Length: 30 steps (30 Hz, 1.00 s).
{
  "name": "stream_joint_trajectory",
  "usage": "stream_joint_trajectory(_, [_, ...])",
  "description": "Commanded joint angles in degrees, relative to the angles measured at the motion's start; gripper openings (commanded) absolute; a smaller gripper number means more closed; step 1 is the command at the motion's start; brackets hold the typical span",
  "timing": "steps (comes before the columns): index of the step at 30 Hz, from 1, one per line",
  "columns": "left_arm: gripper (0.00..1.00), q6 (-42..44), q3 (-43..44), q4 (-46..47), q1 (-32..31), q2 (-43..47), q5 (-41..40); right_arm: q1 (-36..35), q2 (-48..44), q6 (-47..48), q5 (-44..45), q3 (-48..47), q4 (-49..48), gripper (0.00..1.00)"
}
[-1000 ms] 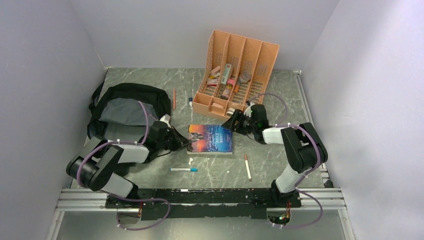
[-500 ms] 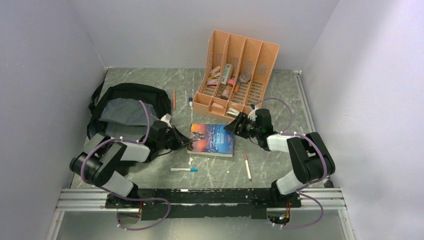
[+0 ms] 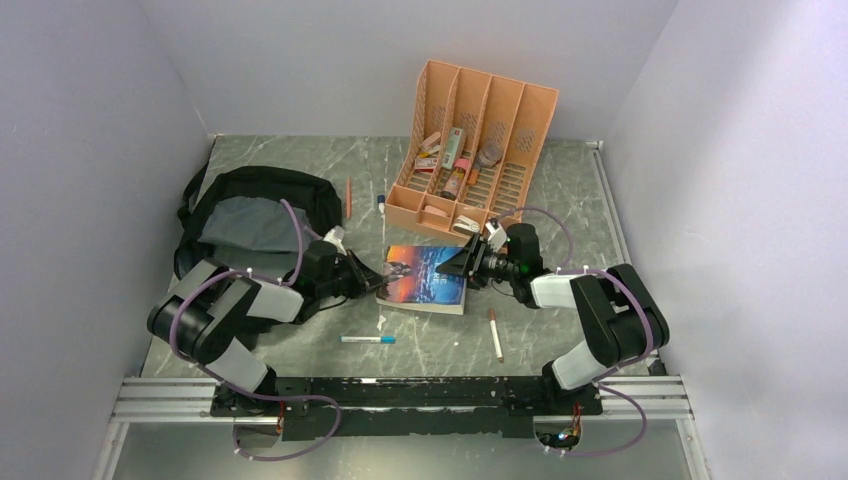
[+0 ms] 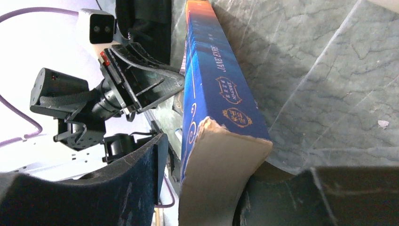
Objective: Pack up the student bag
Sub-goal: Pick up the book from the center of the board.
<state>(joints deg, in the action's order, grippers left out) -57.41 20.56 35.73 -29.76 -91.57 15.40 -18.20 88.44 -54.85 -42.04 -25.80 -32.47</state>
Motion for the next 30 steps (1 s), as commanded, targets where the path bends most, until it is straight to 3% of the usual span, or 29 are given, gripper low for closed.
stream_joint_trajectory(1, [0.05,6.5,-4.8,-24.9,-2.1,-7.4,-4.8,-1.8,-1.1,-0.3,-5.9,-1.5,-0.7,0.27])
stream_joint_trajectory(5, [0.05,6.8,-4.3,-25.9,-2.1,-3.1,-3.7,-1.8,-4.5,5.6,-2.4,-4.5,8.0,0.12])
stream_joint_trajectory(8, [0.08,8.0,-1.5,-31.6,-2.1,4.8,-5.1,-1.8,-8.6,10.5,1.4,-7.0,16.1,0.01])
stream_joint_trajectory(14, [0.54,10.9,8.3,-49.6,-2.1,22.4,-12.9,-1.8,-14.7,15.4,5.0,-11.0,22.8,0.00])
stream_joint_trajectory(19, [0.71,14.3,16.1,-58.5,-1.8,33.2,-19.8,-1.7,-17.2,17.1,4.8,-15.0,25.2,0.00])
stream_joint_trajectory(23, [0.75,17.6,20.0,-59.2,-0.6,37.5,-19.5,-1.6,-17.8,14.4,0.7,-16.8,20.8,0.00])
stream_joint_trajectory(30, [0.82,22.9,22.2,-56.1,3.6,41.2,-11.1,-1.4,-18.0,4.3,-9.7,-18.9,2.8,0.00])
